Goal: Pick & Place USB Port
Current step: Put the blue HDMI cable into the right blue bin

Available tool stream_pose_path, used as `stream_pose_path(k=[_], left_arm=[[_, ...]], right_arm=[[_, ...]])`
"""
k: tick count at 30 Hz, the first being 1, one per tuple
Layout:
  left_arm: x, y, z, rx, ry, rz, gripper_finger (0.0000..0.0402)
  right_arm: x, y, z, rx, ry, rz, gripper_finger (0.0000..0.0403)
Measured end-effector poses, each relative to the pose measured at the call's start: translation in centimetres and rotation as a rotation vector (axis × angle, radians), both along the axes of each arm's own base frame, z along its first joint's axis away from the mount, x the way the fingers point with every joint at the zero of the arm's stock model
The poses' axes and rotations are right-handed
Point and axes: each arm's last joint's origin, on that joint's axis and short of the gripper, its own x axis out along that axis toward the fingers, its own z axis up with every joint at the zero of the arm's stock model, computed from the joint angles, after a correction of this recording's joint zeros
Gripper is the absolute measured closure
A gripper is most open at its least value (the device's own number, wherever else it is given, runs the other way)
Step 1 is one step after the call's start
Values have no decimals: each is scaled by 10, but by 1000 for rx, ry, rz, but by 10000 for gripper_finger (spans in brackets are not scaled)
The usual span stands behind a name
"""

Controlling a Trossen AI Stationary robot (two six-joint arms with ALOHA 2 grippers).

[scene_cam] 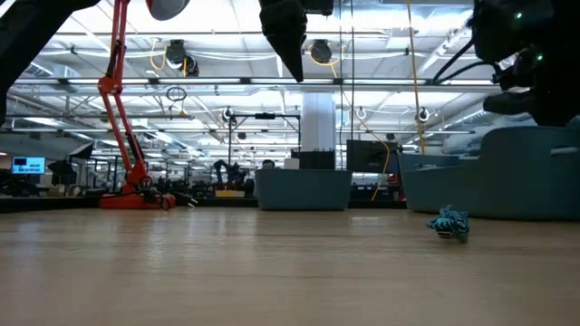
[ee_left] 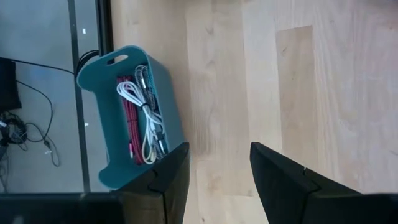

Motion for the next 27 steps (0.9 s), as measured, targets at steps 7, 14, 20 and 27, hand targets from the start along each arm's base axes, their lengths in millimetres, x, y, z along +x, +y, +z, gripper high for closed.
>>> stream_pose_path(k=[7, 14, 20, 27], left_arm=[[1, -5, 0, -2, -1, -13, 229], [1, -5, 0, -4, -1, -14, 229], [1, -5, 0, -4, -2, -15, 229], [2, -5, 1, -1, -19, -17, 229]], right_arm=[[9, 0, -7, -36, 77, -10, 380], [11, -1, -6, -76, 65, -31, 339], [10, -1, -1, -74, 29, -23, 297], [10, -2, 17, -98, -67, -15, 257]])
